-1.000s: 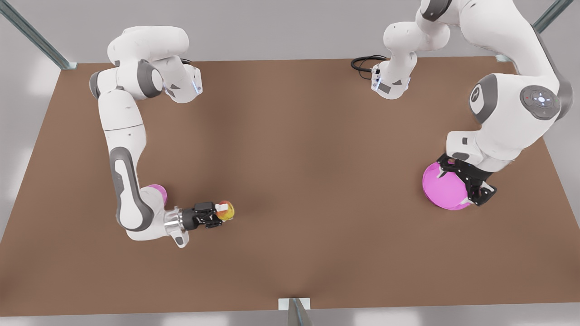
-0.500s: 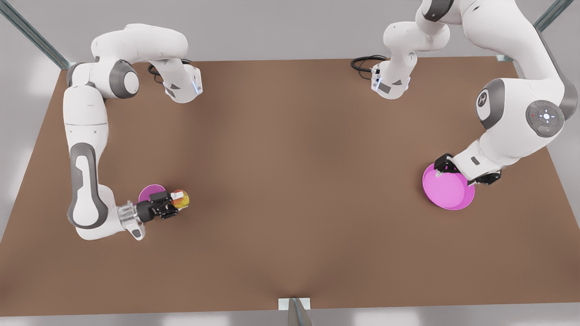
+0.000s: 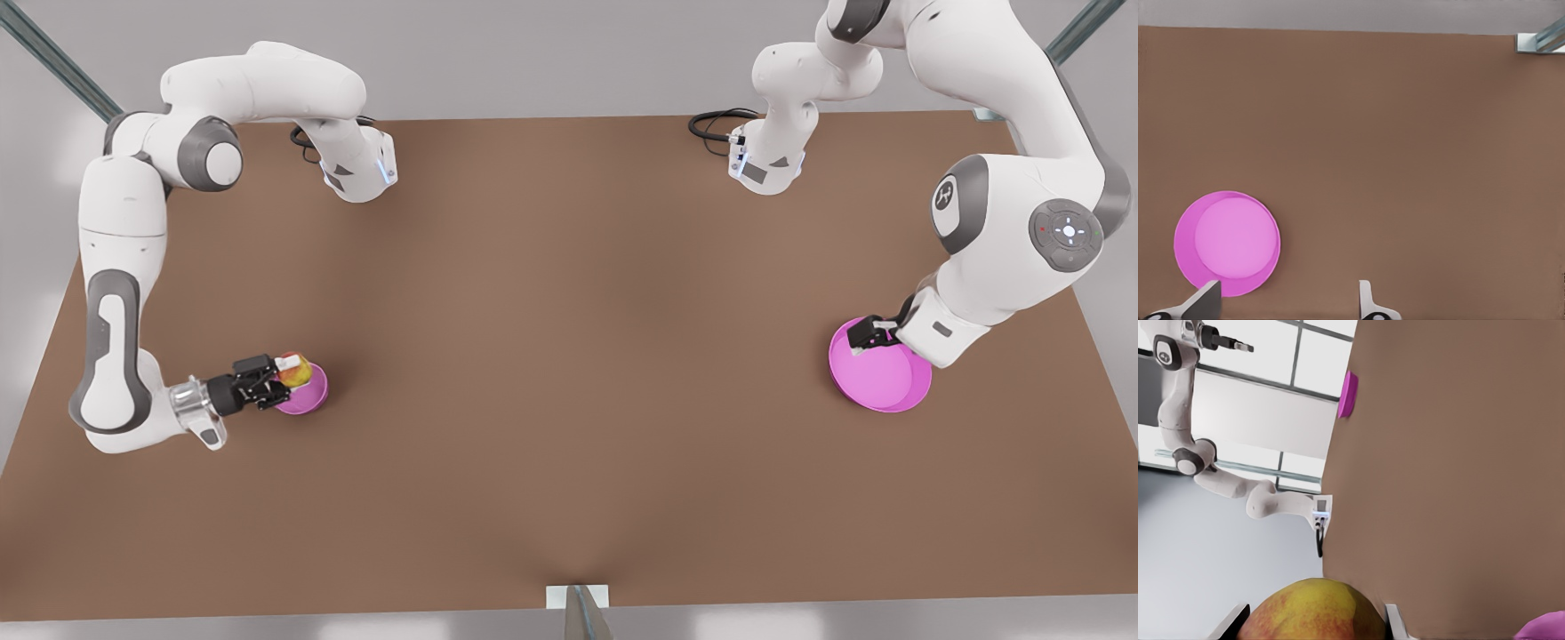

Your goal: Use the left arm to pick up the apple from the plate, transfer it to the gripper of the right arm, and then use the right arm to place it into the bowl

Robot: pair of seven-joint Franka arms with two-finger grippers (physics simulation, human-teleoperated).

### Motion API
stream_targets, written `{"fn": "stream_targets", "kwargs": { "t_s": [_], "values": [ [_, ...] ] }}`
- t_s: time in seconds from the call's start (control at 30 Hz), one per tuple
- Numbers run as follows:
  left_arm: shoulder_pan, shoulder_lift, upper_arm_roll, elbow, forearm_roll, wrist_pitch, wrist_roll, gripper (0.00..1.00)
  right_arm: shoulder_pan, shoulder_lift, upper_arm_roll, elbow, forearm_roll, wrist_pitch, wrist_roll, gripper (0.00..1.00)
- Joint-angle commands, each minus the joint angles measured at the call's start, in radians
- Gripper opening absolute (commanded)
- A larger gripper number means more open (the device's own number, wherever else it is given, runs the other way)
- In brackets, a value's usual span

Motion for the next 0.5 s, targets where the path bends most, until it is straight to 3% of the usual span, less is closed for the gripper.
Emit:
{"fn": "stream_targets", "kwargs": {
  "t_s": [0.0, 0.4, 0.47],
  "values": [
    [0.002, -0.001, 0.000, 0.000, 0.001, -0.002, -0.267, 1.00, 0.000, -0.002, -0.001, 0.022, -0.050, 0.017, -0.073, 0.72],
    [0.003, -0.006, -0.002, 0.000, -0.016, -0.002, -0.268, 1.00, 0.037, -0.062, 0.014, 0.065, -0.418, 0.219, -0.066, 0.71],
    [0.002, -0.007, -0.002, 0.001, -0.015, -0.004, -0.267, 1.00, 0.039, -0.065, 0.050, 0.064, -0.476, 0.273, -0.066, 0.71]
  ]
}}
